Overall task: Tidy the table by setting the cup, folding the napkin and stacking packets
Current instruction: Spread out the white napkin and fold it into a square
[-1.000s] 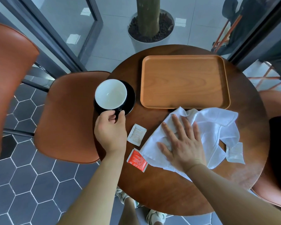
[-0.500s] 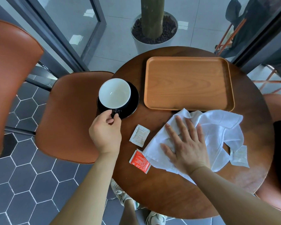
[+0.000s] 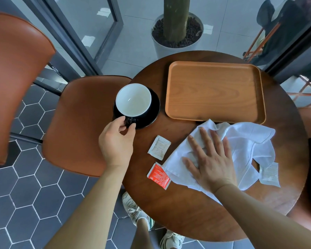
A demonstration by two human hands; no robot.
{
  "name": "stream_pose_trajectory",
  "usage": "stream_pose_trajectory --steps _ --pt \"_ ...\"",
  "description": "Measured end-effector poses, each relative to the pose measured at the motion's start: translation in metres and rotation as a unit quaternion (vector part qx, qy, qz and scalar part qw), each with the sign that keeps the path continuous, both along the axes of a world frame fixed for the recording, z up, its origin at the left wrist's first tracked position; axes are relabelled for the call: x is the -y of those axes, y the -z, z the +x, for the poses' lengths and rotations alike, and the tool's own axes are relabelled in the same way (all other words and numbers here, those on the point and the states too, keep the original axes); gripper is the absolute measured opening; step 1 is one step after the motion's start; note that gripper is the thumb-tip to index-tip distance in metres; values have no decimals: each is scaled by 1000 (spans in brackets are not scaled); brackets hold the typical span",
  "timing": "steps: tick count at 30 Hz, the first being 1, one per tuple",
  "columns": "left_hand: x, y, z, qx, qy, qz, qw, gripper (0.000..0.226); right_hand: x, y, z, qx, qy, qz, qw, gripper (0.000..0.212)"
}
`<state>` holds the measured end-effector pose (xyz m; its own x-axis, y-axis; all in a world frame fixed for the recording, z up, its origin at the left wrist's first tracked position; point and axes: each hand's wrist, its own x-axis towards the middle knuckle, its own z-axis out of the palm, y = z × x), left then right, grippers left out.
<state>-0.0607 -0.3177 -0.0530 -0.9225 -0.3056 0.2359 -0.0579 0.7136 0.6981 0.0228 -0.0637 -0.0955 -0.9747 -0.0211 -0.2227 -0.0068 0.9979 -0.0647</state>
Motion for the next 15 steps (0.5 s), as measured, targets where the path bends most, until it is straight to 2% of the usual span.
stream_pose_trajectory --steps 15 --pt "8 -1 -5 -10 34 15 999 25 0 1 1 -2 5 -2 1000 73"
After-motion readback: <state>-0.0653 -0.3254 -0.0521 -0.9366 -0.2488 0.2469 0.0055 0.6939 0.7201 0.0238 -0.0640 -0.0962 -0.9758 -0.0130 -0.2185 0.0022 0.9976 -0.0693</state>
